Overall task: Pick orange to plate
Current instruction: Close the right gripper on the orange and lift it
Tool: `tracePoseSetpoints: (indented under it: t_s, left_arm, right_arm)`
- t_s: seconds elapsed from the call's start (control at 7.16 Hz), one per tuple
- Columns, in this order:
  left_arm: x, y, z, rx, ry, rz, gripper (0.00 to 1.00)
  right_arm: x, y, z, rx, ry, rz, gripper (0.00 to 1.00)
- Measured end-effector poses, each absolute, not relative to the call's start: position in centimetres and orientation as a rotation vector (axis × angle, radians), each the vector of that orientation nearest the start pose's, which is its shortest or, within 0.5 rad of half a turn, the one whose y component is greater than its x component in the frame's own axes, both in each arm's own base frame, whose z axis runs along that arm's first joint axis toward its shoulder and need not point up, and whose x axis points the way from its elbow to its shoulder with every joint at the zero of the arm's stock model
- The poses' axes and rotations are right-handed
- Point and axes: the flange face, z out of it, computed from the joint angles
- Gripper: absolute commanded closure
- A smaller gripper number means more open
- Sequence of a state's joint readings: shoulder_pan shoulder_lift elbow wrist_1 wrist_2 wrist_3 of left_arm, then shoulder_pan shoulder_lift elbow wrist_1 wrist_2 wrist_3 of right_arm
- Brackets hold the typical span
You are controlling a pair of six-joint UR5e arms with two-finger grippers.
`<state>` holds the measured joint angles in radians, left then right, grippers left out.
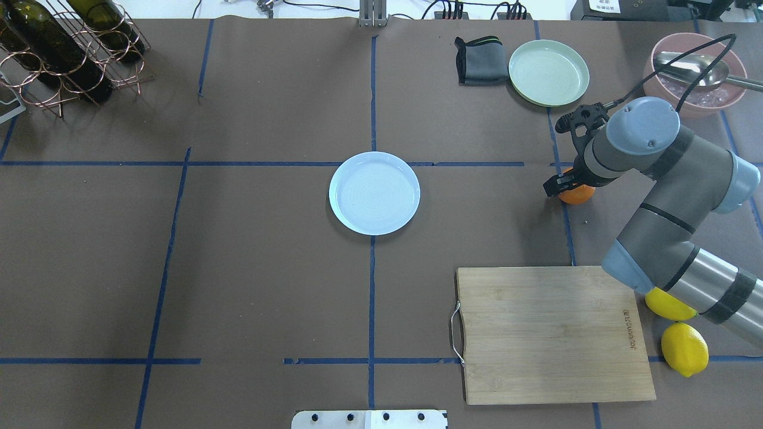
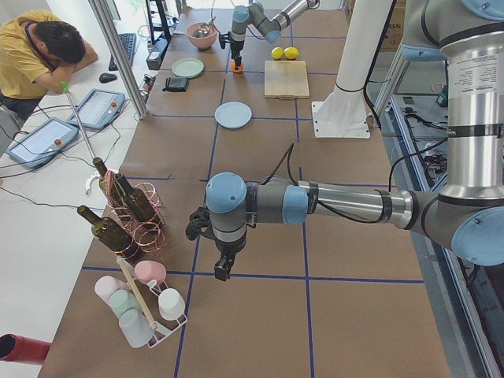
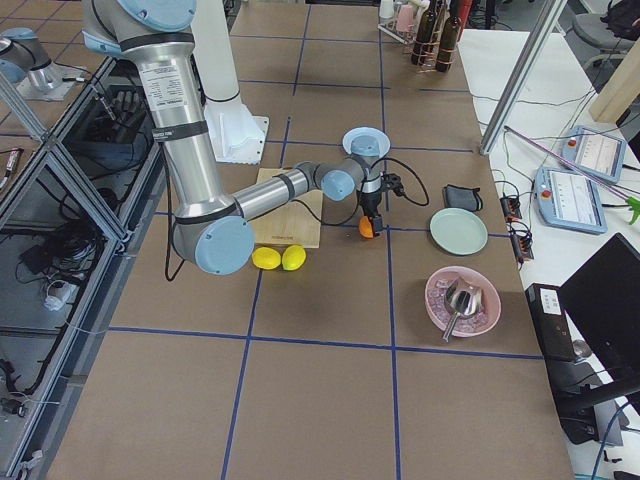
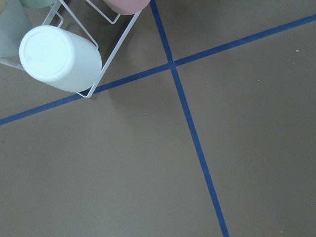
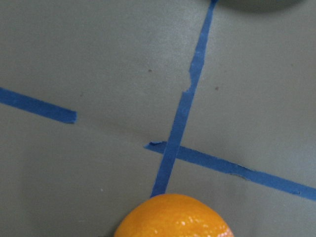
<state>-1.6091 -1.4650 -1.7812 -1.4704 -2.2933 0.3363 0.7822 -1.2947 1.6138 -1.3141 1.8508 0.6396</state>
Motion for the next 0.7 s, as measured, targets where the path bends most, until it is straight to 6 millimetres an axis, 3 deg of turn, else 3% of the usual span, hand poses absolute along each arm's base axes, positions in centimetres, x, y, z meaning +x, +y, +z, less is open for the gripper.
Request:
tracePoseSetpoints:
  t_s: [0.14, 0.28, 0.56, 0.7]
  left_arm:
    - [-8.4, -44.2, 61.9, 0.139, 0.712, 0.287, 0.00]
    - [-8.4, -44.2, 61.8, 0.140, 0.712, 0.287, 0.00]
    - [-8.4, -44.2, 61.8, 0.139, 0.712, 0.287, 0.00]
    - [-8.4, -44.2, 61.9, 0.139, 0.712, 0.288, 0.00]
  right_arm:
    - [-37.0, -51.4, 47.5, 0.254, -0.579, -0.228, 0.70]
    - [-37.2, -51.4, 47.3, 0.257, -0.580, -0.230, 0.90]
    - [-38.2, -51.9, 44.6, 0.282, -0.610, -0.226, 0.87]
    - [-39.7, -52.3, 41.7, 0.296, -0.641, -0.209, 0.82]
